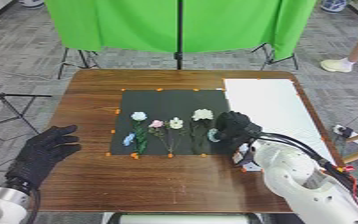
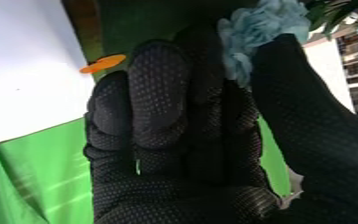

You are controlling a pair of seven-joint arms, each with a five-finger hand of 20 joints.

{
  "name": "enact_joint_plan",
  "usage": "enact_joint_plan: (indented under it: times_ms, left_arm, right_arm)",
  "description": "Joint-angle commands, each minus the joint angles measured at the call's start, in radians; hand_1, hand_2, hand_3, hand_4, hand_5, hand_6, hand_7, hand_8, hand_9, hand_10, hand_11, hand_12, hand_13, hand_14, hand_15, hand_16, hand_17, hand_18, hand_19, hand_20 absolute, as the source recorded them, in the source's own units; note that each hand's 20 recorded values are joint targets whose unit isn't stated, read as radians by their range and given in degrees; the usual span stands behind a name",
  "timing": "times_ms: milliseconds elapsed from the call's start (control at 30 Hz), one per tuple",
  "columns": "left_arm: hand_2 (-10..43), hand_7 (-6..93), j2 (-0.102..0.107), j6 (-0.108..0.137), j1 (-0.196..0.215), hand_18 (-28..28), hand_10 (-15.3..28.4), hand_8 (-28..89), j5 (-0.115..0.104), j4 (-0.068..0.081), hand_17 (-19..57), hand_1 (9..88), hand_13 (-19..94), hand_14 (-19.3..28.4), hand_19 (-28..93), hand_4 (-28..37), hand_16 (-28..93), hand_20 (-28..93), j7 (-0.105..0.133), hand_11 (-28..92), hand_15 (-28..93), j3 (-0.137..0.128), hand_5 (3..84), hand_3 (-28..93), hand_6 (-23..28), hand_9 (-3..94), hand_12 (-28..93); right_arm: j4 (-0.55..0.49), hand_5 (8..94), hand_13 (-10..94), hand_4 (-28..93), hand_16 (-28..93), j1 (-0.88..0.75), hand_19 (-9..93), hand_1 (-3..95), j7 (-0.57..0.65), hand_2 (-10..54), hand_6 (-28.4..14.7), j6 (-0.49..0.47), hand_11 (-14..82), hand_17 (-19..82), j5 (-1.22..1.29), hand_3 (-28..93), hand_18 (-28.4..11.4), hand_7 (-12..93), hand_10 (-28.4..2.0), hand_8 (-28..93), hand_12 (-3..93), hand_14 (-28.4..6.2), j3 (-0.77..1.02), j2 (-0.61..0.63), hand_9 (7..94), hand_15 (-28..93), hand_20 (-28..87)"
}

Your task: Arrange flowers

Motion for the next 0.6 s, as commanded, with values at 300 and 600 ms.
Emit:
enact_joint_plan:
  times_ms: [300, 600]
  left_arm:
    - [8.6, 31.3, -0.011, -0.003, 0.017, 24.4, 17.4, -14, 0.001, 0.004, -2.9, 29.1, 36, 20.8, 67, -28.3, -6, -2, -0.003, 46, 70, 0.001, 44.7, 73, 7.3, 41.5, 19]
    - [8.6, 31.3, -0.014, -0.003, 0.013, 24.4, 17.4, -14, 0.002, 0.005, -2.8, 29.1, 36, 20.8, 67, -28.3, -6, -2, -0.007, 46, 70, 0.001, 44.5, 73, 7.4, 41.4, 19]
  right_arm:
    - [-0.014, 60.5, 69, -28, 26, -0.031, 80, 34.5, 0.016, -9.5, 0.3, -0.074, 42.4, 30, 0.001, 85, -17.4, 38, -9.1, -16, 33.6, -5.2, 0.051, 0.004, 68.3, 64, 41]
    - [-0.027, 57.9, 66, -28, 25, -0.041, 80, 27.6, -0.006, -9.5, -0.7, -0.075, 46.0, 29, 0.024, 85, -18.0, 36, -10.6, -22, 26.0, -6.2, 0.06, -0.008, 62.9, 64, 41]
